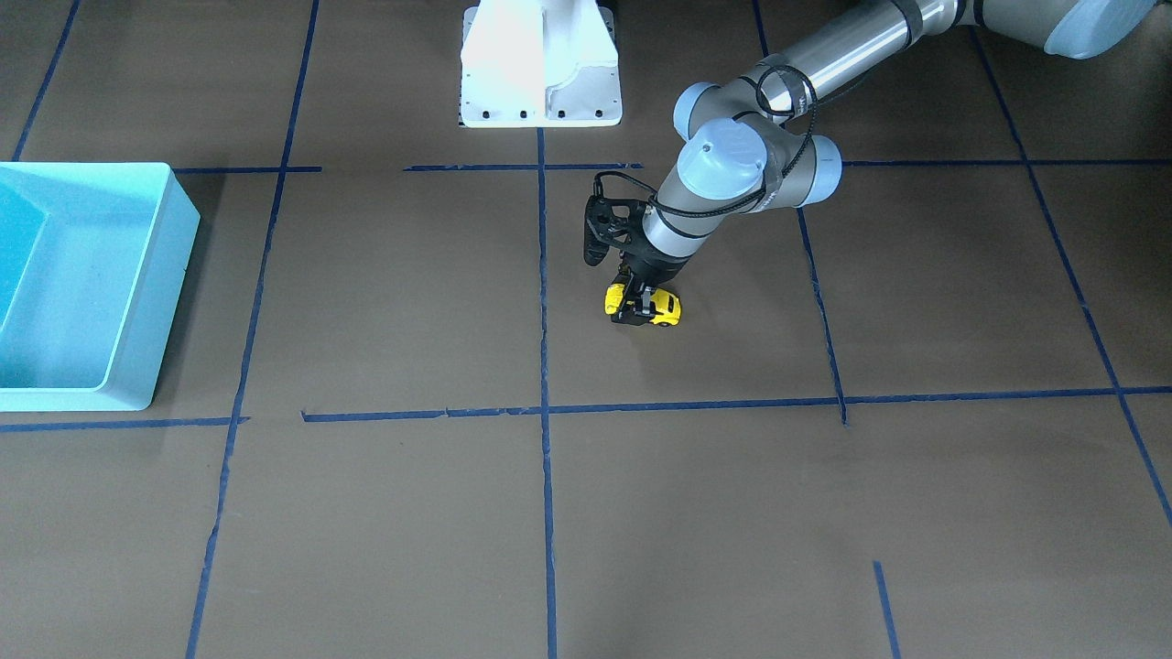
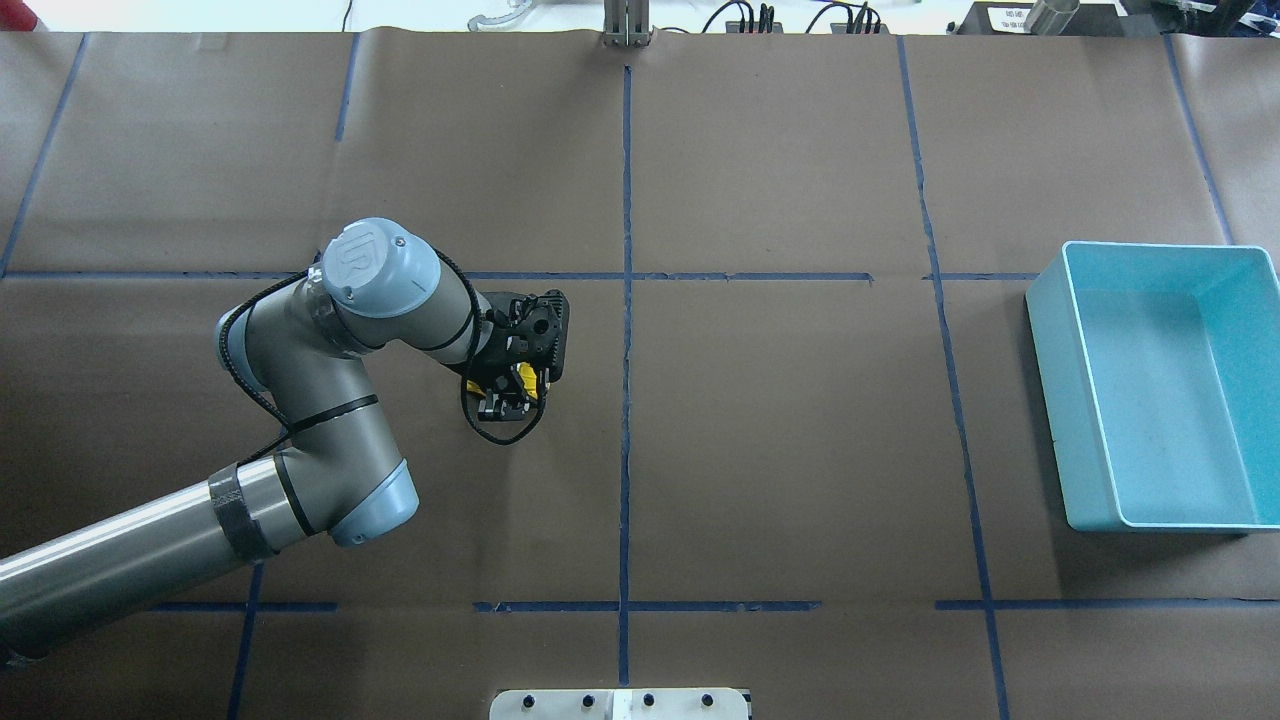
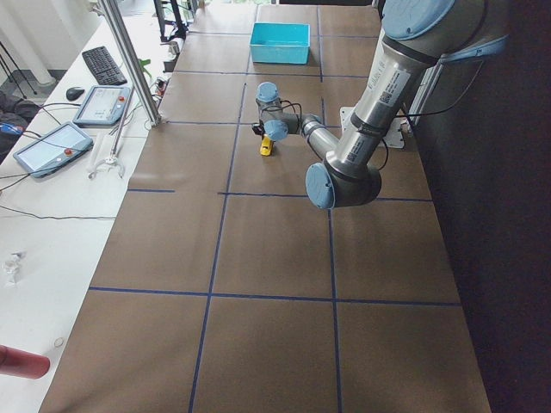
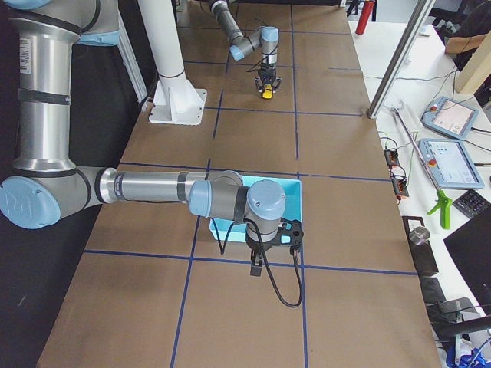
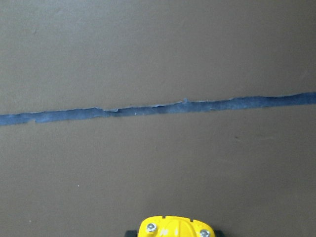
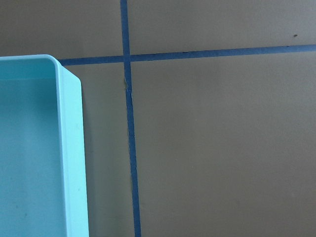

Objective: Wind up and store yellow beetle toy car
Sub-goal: 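Drag the car backward along the table with the left gripper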

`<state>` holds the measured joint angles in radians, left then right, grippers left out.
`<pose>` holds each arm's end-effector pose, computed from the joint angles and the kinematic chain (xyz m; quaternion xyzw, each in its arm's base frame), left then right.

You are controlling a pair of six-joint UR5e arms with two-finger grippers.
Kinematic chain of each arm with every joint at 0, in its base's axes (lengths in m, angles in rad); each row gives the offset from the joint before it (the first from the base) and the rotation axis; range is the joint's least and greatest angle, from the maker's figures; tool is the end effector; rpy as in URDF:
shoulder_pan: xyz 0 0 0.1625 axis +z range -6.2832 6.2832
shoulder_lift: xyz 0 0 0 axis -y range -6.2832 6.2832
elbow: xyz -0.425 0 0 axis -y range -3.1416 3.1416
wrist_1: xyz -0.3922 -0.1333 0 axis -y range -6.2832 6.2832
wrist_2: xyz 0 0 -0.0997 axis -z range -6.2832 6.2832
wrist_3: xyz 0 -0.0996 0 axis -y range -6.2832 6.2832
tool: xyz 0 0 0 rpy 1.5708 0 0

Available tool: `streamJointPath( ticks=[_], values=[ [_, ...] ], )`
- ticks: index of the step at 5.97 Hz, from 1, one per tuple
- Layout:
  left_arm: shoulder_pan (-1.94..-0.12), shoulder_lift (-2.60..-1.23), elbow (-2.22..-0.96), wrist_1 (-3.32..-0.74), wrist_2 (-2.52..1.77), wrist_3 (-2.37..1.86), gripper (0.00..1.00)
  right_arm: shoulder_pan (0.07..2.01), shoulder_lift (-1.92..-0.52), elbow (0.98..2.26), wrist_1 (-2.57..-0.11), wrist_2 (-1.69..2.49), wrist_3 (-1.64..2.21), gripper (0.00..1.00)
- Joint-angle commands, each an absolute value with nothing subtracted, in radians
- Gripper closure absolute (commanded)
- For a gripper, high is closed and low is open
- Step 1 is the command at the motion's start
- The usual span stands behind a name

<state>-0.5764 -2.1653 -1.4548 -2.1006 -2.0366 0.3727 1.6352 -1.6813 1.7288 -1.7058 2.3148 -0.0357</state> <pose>0.5509 -0.4637 0.2971 0.3857 0.3362 0.6245 0.5901 0.0939 -0.4327 0.6480 -0.0225 -0.3647 0.0293 0.9304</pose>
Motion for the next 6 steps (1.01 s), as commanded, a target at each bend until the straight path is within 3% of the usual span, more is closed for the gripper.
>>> streamJointPath(
  ticks=[1,6],
  values=[
    [-0.601,-2.119,-1.462,-2.132,-2.071,0.397,1.00,1.635,-1.681,1.730,-1.706,2.315,-0.035,0.00],
    [-0.682,-1.979,-1.488,-2.259,-2.150,0.400,0.97,1.635,-1.680,1.730,-1.706,2.356,-0.035,0.00]
  ],
)
